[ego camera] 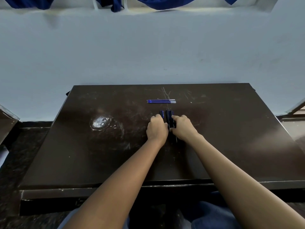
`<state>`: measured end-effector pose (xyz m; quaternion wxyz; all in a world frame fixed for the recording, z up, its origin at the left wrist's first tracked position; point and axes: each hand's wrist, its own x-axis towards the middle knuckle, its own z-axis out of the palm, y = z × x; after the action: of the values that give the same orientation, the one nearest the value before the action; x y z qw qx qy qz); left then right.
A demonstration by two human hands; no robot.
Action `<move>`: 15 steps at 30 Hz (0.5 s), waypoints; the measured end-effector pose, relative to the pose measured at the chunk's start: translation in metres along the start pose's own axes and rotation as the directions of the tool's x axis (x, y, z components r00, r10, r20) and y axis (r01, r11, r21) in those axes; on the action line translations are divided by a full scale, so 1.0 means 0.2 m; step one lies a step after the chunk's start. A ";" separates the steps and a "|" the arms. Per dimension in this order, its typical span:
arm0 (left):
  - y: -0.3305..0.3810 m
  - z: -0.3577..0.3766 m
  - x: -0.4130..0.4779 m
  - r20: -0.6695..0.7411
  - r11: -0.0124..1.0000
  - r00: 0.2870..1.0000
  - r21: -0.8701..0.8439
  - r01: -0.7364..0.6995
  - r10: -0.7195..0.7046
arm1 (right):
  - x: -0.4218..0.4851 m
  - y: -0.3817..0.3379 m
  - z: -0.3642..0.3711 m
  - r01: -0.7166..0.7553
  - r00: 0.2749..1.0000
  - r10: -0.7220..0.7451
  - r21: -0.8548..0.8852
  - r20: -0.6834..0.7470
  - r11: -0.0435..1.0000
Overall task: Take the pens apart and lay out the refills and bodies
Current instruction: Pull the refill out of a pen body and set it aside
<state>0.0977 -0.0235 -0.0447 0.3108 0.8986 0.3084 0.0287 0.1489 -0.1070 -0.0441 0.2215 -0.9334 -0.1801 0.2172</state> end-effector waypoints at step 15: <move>-0.03 0.03 0.01 0.041 0.998 0.997 -0.012 -0.062 0.063 | 0.02 0.00 0.02 0.029 0.998 -0.030 -0.020 -0.059 0.999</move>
<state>0.0985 -0.0216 -0.0529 0.3208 0.9065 0.2736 0.0214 0.1510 -0.1037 -0.0488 0.2212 -0.9388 -0.1890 0.1843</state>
